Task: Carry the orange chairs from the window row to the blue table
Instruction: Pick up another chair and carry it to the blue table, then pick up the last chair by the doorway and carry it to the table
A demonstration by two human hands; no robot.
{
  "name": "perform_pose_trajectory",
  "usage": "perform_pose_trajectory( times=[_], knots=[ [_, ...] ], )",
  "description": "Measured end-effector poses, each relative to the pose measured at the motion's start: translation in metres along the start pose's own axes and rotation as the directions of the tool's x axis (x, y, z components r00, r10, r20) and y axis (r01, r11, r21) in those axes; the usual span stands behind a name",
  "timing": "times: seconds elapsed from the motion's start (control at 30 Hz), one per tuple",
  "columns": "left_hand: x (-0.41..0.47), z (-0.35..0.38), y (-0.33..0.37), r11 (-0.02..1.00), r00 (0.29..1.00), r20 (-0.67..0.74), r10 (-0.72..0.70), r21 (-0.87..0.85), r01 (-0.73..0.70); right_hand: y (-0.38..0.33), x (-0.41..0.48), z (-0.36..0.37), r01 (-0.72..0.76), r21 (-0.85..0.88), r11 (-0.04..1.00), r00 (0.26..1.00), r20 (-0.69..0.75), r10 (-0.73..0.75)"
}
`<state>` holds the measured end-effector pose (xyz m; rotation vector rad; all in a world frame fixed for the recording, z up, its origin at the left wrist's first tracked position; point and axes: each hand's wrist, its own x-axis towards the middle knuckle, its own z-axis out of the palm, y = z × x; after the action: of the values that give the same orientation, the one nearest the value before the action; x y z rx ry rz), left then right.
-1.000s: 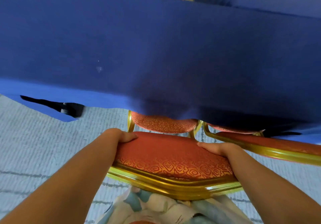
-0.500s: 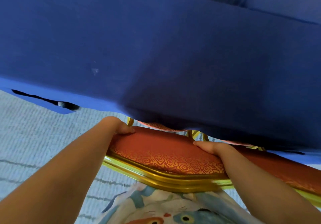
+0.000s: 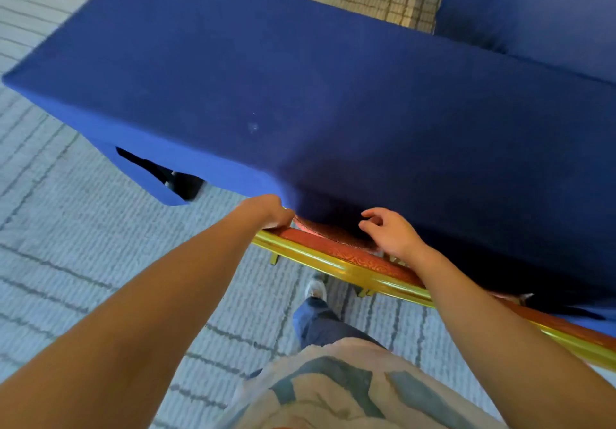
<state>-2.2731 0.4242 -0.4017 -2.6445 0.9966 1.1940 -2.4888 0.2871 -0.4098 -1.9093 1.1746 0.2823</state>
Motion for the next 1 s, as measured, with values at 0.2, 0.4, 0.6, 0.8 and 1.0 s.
perform_pose_trajectory(
  times=[0.2, 0.4, 0.6, 0.8, 1.0],
  knots=[
    [-0.063, -0.019, -0.03, 0.948, 0.96, -0.278, 0.025, -0.297, -0.111, -0.074, -0.054, 0.004, 0.229, 0.06, 0.971, 0.962, -0.164, -0.217],
    [-0.136, -0.035, -0.109, 0.863, 0.901, -0.432, -0.038, -0.469, -0.188, -0.154, -0.106, 0.04, 0.434, -0.027, 0.901, 0.889, -0.152, -0.433],
    [-0.217, -0.049, -0.226, 0.766, 0.805, -0.555, -0.209, -0.605, -0.218, -0.25, -0.146, 0.115, 0.59, -0.026, 0.807, 0.806, -0.033, -0.59],
    [-0.282, -0.054, -0.336, 0.615, 0.664, -0.583, -0.468, -0.755, -0.229, -0.353, -0.18, 0.184, 0.724, -0.07, 0.686, 0.688, 0.153, -0.71],
    [-0.332, -0.062, -0.437, 0.529, 0.519, -0.543, -0.66, -0.827, -0.192, -0.46, -0.201, 0.247, 0.837, -0.07, 0.543, 0.531, 0.346, -0.774]
  ],
)
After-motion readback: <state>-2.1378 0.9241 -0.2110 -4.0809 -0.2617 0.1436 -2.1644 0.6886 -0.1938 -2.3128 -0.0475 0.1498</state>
